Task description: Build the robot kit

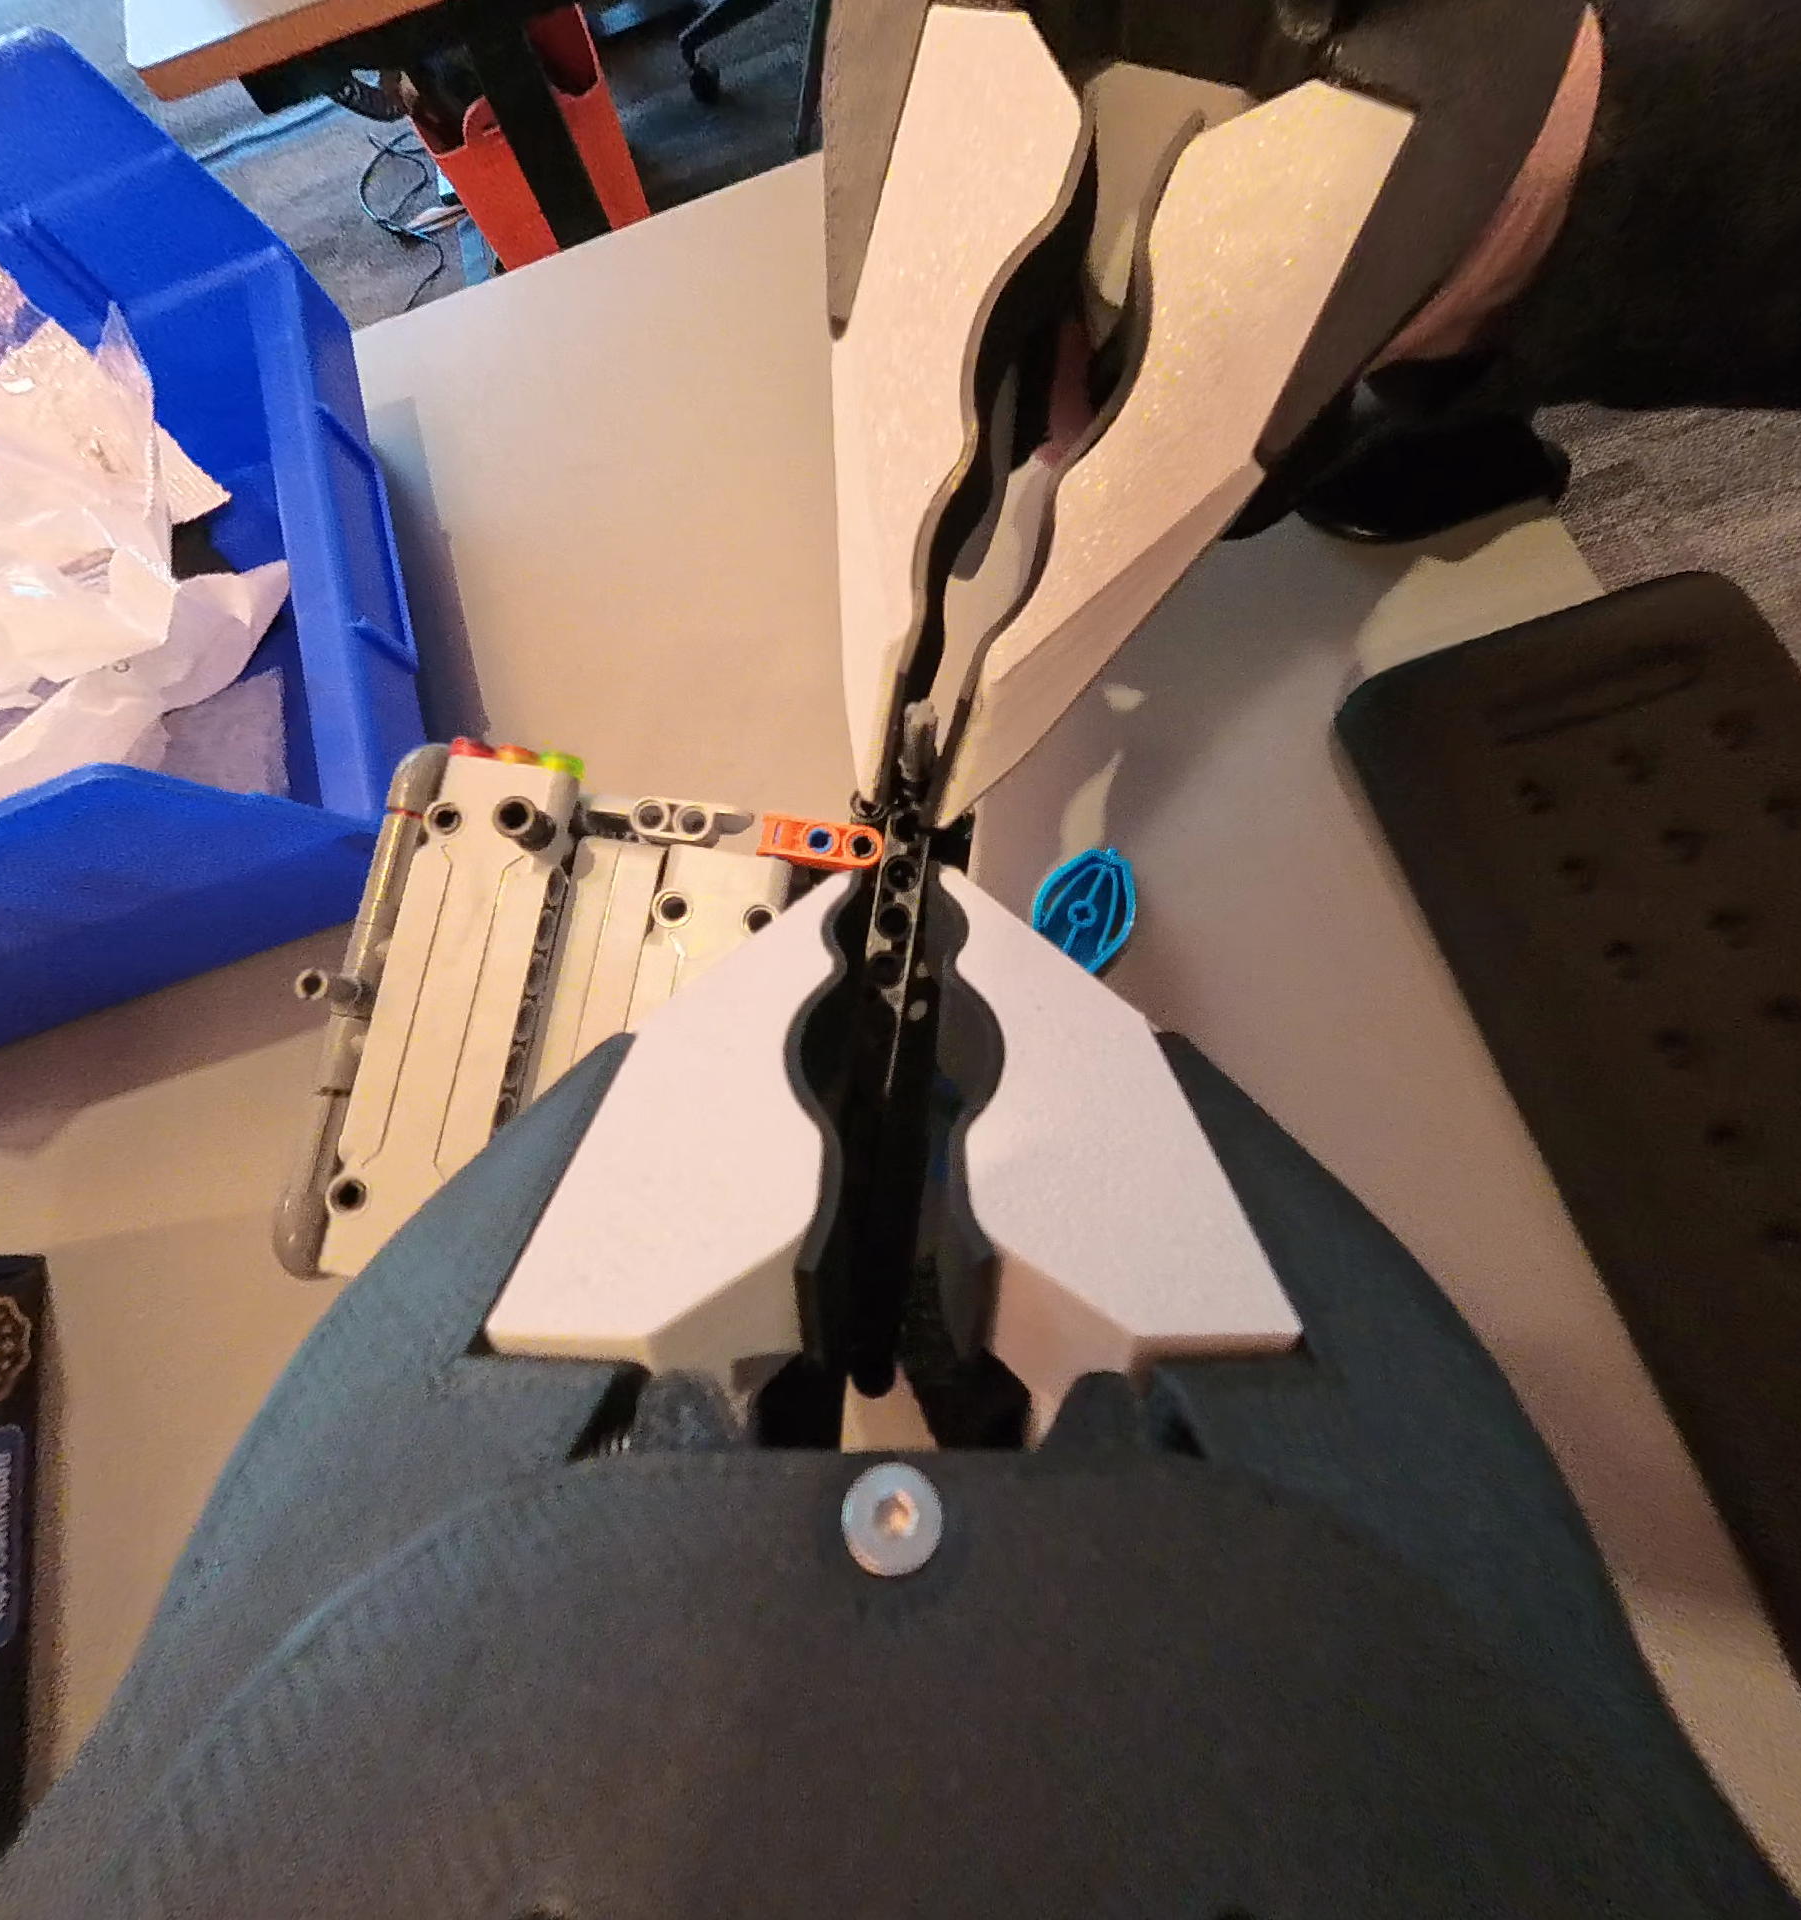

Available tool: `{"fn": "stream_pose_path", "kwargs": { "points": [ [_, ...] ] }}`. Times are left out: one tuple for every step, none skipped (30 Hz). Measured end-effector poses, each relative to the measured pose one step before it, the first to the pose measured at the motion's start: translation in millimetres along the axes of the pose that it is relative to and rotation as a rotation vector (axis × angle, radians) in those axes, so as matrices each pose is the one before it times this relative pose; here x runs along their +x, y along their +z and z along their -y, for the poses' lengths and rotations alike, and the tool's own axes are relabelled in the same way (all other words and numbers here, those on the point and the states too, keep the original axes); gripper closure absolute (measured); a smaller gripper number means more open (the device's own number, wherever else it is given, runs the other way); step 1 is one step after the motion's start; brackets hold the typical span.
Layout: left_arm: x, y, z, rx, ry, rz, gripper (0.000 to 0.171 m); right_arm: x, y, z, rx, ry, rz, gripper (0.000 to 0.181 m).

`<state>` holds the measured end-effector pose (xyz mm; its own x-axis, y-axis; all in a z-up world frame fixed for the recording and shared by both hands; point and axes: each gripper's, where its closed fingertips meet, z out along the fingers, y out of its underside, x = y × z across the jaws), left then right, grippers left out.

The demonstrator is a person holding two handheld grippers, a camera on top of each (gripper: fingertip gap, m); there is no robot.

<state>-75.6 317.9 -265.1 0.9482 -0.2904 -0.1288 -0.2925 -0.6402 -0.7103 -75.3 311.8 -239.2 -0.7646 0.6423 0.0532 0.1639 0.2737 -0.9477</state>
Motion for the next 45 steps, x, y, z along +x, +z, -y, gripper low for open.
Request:
{"fn": "stream_pose_path", "kwargs": {
  "points": [
    [-0.10, -0.23, -0.42, -0.00482, 0.0123, 0.0052, 0.163, 0.09, 0.32, 0.14, -0.0035, -0.0035, -0.0013, 0.178],
    [-0.19, -0.31, -0.28, 0.00400, 0.0009, 0.0019, 0.164, -0.04, 0.13, 0.14, -0.0041, -0.0029, -0.0027, 0.178],
    [0.42, 0.12, 0.28, 0.01642, -0.0172, -0.0070, 0.163, -0.04, -0.37, -0.01, -0.0029, -0.0025, -0.0019, 0.178],
    [0.49, 0.08, 0.35, 0.01635, -0.0163, -0.0075, 0.163, -0.15, -0.47, -0.02, 0.0000, -0.0008, -0.0023, 0.178],
    [0.11, 0.06, 0.00, 0.00388, -0.0010, 0.0025, 0.163, -0.04, -0.26, -0.09, -0.0004, -0.0006, -0.0046, 0.178],
    [0.07, 0.34, 0.23, -0.00383, 0.0125, 0.0091, 0.164, 0.01, -0.64, -0.21, -0.0041, -0.0025, -0.0048, 0.178],
    [0.75, 0.42, 0.42, -0.00060, 0.0059, 0.0007, 0.164, -0.17, -0.84, -0.27, -0.0060, -0.0045, -0.0034, 0.178],
    [0.41, 0.28, 0.19, 0.00464, -0.0023, -0.0023, 0.164, -0.05, -0.35, -0.24, -0.0058, -0.0086, -0.0061, 0.178],
    [0.08, -0.09, -0.14, 0.00225, -0.0038, -0.0027, 0.164, -0.22, -0.07, -0.04, -0.0060, -0.0074, -0.0047, 0.178],
    [0.50, -0.09, -0.10, -0.00160, -0.0061, -0.0083, 0.164, -0.24, 0.03, 0.18, -0.0080, -0.0067, -0.0024, 0.178],
    [0.19, -0.26, -0.17, -0.00059, -0.0041, -0.0072, 0.164, 0.21, 0.14, -0.09, -0.0090, -0.0094, -0.0042, 0.178],
    [-0.34, 0.14, 0.03, 0.00217, 0.0010, 0.0025, 0.164, 0.28, -0.08, -0.41, -0.0043, -0.0035, 0.0000, 0.178],
    [0.29, -0.06, 0.05, 0.00106, 0.0011, -0.0016, 0.164, 0.13, -0.19, -0.21, 0.0024, 0.0079, 0.0068, 0.178],
    [0.17, -0.12, -0.02, -0.00012, 0.0019, -0.0043, 0.165, 0.49, -0.06, -0.22, 0.0050, 0.0105, 0.0056, 0.178],
    [-0.41, 0.33, 0.08, 0.00095, -0.0013, 0.0027, 0.165, 0.42, -0.38, -0.28, 0.0004, 0.0083, 0.0062, 0.178],
    [0.43, 0.13, 0.40, 0.00280, -0.0085, -0.0025, 0.165, 0.32, -0.24, -0.31, -0.0057, 0.0038, 0.0054, 0.178],
    [-0.04, -0.19, -0.01, 0.00280, -0.0067, 0.0004, 0.165, 0.25, 0.25, 0.00, -0.0041, 0.0022, 0.0033, 0.178],
    [0.12, -0.28, -0.13, 0.00435, -0.0049, -0.0031, 0.165, 0.01, 0.12, -0.18, -0.0035, 0.0090, 0.0105, 0.178],
    [0.72, 0.01, 0.06, 0.00110, -0.0054, -0.0051, 0.166, -0.07, -0.05, -0.14, -0.0055, 0.0097, 0.0140, 0.178],
    [0.30, -0.04, 0.10, -0.00344, -0.0001, -0.0019, 0.166, 0.43, -0.21, -0.23, -0.0060, 0.0102, 0.0116, 0.178],
    [-0.32, 0.33, 0.14, -0.00369, 0.0085, 0.0065, 0.166, 0.70, -0.12, -0.15, -0.0059, 0.0104, 0.0107, 0.178],
    [-0.11, 0.08, 0.21, -0.00185, 0.0029, 0.0005, 0.166, 0.43, 0.11, 0.04, -0.0026, 0.0138, 0.0122, 0.178],
    [-0.57, 0.00, 0.03, 0.00321, -0.0086, -0.0048, 0.166, 0.73, 0.29, 0.00, 0.0016, 0.0196, 0.0146, 0.178],
    [-0.20, -0.03, 0.21, 0.00663, -0.0085, -0.0044, 0.166, 0.19, 0.30, -0.08, -0.0021, 0.0180, 0.0176, 0.178],
    [0.29, -0.06, -0.01, -0.00119, 0.0019, -0.0026, 0.166, -0.05, 0.06, -0.18, -0.0093, 0.0107, 0.0157, 0.178],
    [-0.18, 0.12, 0.08, -0.00226, 0.0015, 0.0017, 0.166, 0.12, 0.12, -0.04, -0.0085, -0.0011, 0.0077, 0.178],
    [-0.18, -0.07, -0.01, 0.00236, -0.0100, -0.0032, 0.166, -0.04, 0.12, -0.10, -0.0009, -0.0023, 0.0068, 0.178],
    [0.16, 0.00, 0.07, 0.00287, -0.0030, -0.0010, 0.166, -0.12, -0.03, -0.17, 0.0069, 0.0023, 0.0067, 0.178],
    [-0.03, 0.02, 0.14, 0.00228, -0.0058, -0.0024, 0.166, -0.10, 0.01, -0.21, 0.0109, 0.0005, 0.0021, 0.178],
    [0.15, -0.14, -0.04, 0.00406, -0.0137, -0.0068, 0.166, -0.55, 0.16, -0.08, 0.0130, -0.0054, 0.0005, 0.178],
    [0.39, -0.15, -0.21, 0.00454, -0.0061, -0.0067, 0.166, -0.72, 0.13, -0.02, 0.0117, -0.0084, -0.0004, 0.178],
    [0.10, 0.00, -0.04, 0.00116, 0.0018, -0.0012, 0.166, -0.23, 0.10, 0.07, 0.0099, 0.0005, 0.0000, 0.178],
    [-0.24, -0.02, 0.14, 0.00247, -0.0050, -0.0026, 0.166, 0.11, 0.03, 0.05, 0.0120, 0.0075, 0.0036, 0.178],
    [-0.13, -0.01, -0.08, 0.00111, -0.0014, -0.0039, 0.166, 0.25, 0.14, 0.04, 0.0112, 0.0054, 0.0045, 0.178],
    [-0.47, -0.16, -0.17, -0.00522, 0.0033, -0.0009, 0.166, 0.43, 0.35, 0.17, 0.0072, 0.0042, 0.0009, 0.178],
    [-0.70, -0.27, -0.01, -0.00149, -0.0041, -0.0057, 0.166, 0.11, 0.38, 0.12, 0.0029, -0.0020, -0.0026, 0.178],
    [0.09, -0.02, -0.11, 0.00577, -0.0082, -0.0087, 0.166, -0.28, -0.02, -0.08, 0.0029, -0.0087, -0.0022, 0.178],
    [0.16, 0.11, 0.17, 0.00250, -0.0044, 0.0021, 0.166, -0.15, -0.05, -0.02, 0.0027, -0.0120, -0.0050, 0.178],
    [-0.21, -0.05, -0.01, 0.00037, -0.0050, 0.0042, 0.166, 0.01, 0.15, 0.13, 0.0015, -0.0140, -0.0089, 0.178],
    [-0.15, -0.37, -0.11, 0.00404, -0.0071, -0.0031, 0.166, 0.15, 0.46, 0.21, 0.0062, -0.0050, -0.0063, 0.178],
    [-0.48, -0.23, 0.04, 0.00734, -0.0122, -0.0051, 0.166, 0.25, 0.21, 0.13, 0.0062, -0.0061, -0.0078, 0.178],
    [-0.31, 0.17, 0.13, 0.00279, -0.0054, 0.0001, 0.165, -0.07, -0.03, -0.06, 0.0043, -0.0107, -0.0064, 0.178],
    [0.36, -0.13, -0.31, -0.00385, 0.0045, -0.0009, 0.165, -0.21, 0.03, 0.05, 0.0057, -0.0071, -0.0042, 0.178],
    [-0.06, -0.12, 0.07, 0.00030, -0.0030, -0.0031, 0.165, -0.07, 0.03, 0.04, 0.0010, -0.0139, -0.0100, 0.178],
    [0.03, 0.00, 0.13, 0.00562, -0.0090, -0.0062, 0.165, -0.11, 0.04, 0.03, -0.0005, -0.0158, -0.0106, 0.177]
  ]
}}
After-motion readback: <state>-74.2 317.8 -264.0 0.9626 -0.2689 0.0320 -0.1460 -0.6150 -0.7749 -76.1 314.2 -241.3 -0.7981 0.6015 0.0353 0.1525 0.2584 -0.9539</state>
